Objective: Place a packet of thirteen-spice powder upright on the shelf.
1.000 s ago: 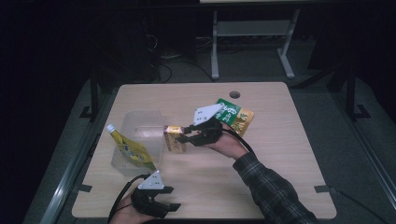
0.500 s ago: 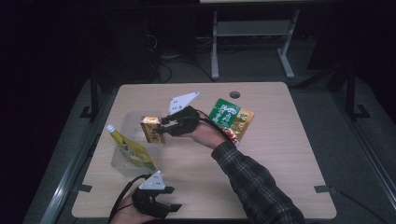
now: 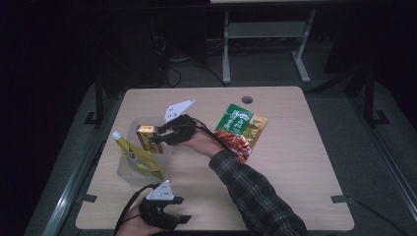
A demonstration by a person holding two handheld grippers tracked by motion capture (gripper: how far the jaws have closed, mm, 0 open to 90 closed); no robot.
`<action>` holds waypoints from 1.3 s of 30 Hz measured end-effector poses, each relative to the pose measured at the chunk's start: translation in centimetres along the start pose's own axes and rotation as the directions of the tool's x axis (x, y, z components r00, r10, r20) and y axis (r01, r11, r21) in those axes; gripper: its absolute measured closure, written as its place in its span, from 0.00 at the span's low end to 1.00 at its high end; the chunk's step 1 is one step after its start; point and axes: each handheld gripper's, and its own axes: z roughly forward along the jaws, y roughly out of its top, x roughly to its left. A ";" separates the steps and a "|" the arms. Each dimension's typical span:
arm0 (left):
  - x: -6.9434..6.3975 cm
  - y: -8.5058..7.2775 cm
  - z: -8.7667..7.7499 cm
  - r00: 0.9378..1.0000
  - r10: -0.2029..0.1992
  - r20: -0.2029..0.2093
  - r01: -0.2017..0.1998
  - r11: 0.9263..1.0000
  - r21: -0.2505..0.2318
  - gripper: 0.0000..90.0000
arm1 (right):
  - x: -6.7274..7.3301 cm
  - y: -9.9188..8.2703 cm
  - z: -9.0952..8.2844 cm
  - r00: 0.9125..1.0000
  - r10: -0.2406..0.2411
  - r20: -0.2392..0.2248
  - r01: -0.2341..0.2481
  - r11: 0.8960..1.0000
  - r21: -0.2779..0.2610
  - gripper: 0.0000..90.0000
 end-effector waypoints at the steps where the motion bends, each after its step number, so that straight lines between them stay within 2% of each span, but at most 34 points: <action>1: 0.0 0.0 0.0 1.000 -0.001 0.000 0.001 1.000 0.000 0.38 | -0.1 0.0 0.1 1.000 -0.005 -0.001 0.005 1.000 -0.003 0.75; 9: 0.0 0.0 0.0 1.000 0.005 0.001 -0.005 1.000 -0.001 0.38 | 0.2 0.2 0.6 1.000 -0.018 -0.010 0.018 1.000 0.017 0.75; 11: 0.0 0.0 0.0 1.000 0.005 0.003 -0.005 1.000 -0.002 0.38 | 0.1 0.0 0.9 1.000 -0.023 -0.014 0.023 0.999 0.030 0.75; 12: 0.0 0.0 0.0 1.000 0.006 0.003 -0.006 1.000 -0.001 0.38 | 0.1 -0.2 1.1 1.000 -0.011 -0.016 0.011 0.999 0.038 0.75; 14: 0.0 0.0 0.0 1.000 0.008 0.003 -0.008 1.000 0.001 0.38 | 0.0 -0.5 1.7 1.000 -0.022 -0.013 0.023 0.998 0.052 0.75; 19: 0.0 0.0 0.0 1.000 0.012 0.007 -0.012 1.000 0.002 0.38 | 0.0 -1.0 2.7 1.000 -0.006 -0.025 0.008 0.998 0.067 0.74; 25: 0.0 0.0 0.0 1.000 0.016 0.009 -0.016 1.000 0.001 0.38 | -0.1 -2.1 3.8 1.000 0.003 -0.025 -0.001 0.994 0.110 0.73; 29: 0.0 0.0 0.0 1.000 0.013 0.013 -0.013 1.000 0.003 0.38 | -0.3 -2.6 3.9 0.999 0.028 -0.024 -0.025 0.995 0.099 0.72; 34: -0.1 0.1 0.1 1.000 0.008 0.014 -0.008 1.000 0.006 0.38 | -0.2 -2.5 3.6 1.000 0.026 -0.013 -0.024 0.994 0.106 0.51; 38: -0.1 0.1 0.2 1.000 0.004 0.015 -0.005 1.000 0.007 0.38 | -0.2 -2.4 2.2 0.999 0.033 0.005 -0.034 0.995 0.091 0.45; 39: -0.1 0.1 0.2 1.000 0.006 0.016 -0.006 1.000 0.009 0.38 | -0.2 -2.4 1.6 0.999 0.048 0.007 -0.048 0.995 0.085 0.44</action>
